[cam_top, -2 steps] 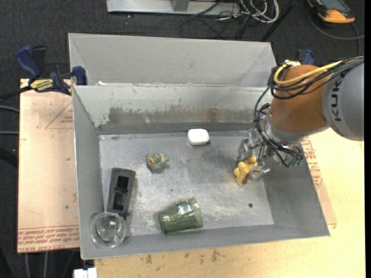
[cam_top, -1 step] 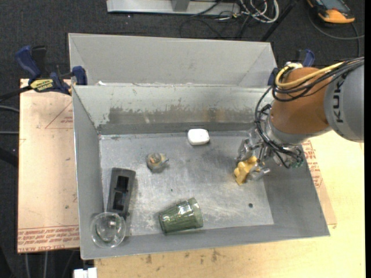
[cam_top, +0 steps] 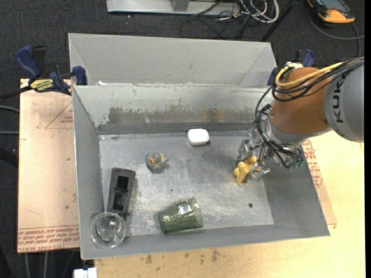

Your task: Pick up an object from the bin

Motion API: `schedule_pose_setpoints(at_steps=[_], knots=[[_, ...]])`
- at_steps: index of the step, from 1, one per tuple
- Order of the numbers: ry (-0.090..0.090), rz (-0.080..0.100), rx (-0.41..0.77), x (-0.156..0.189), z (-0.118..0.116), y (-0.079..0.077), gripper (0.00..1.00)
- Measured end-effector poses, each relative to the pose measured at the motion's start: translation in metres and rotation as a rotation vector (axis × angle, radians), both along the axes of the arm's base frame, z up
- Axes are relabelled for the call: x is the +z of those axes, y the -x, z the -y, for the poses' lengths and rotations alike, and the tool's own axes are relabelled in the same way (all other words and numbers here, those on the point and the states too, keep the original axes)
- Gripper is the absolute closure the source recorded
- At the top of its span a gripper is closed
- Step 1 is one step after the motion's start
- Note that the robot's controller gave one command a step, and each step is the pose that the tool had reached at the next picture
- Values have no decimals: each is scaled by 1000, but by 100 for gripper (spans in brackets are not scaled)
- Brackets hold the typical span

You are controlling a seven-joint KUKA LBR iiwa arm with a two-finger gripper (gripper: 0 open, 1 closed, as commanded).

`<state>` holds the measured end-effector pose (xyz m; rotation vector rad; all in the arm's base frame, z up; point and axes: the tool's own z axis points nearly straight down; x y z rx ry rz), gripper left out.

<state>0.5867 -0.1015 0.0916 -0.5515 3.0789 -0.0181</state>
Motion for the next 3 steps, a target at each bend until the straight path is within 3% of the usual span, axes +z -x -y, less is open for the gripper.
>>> schedule_pose_setpoints(at_steps=[3], knots=[[0, 0, 0, 0, 0, 0, 100]])
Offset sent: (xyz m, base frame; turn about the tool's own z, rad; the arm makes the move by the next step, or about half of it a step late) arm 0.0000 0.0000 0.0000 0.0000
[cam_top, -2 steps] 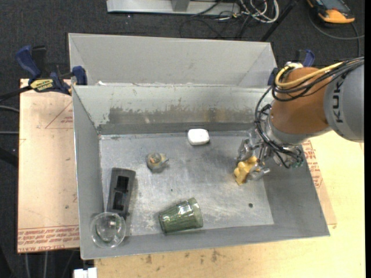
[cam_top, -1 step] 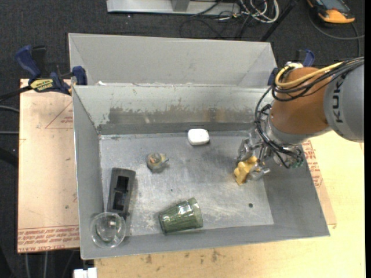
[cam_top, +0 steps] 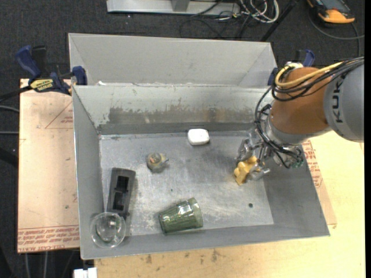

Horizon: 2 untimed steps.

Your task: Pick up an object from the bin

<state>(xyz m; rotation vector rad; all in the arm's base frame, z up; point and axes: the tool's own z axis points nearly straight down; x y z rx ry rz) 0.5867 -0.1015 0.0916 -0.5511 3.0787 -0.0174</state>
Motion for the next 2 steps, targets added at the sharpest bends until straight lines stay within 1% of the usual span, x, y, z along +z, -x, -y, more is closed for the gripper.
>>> schedule_pose_setpoints(at_steps=[2], knots=[[0, 0, 0, 0, 0, 0, 100]])
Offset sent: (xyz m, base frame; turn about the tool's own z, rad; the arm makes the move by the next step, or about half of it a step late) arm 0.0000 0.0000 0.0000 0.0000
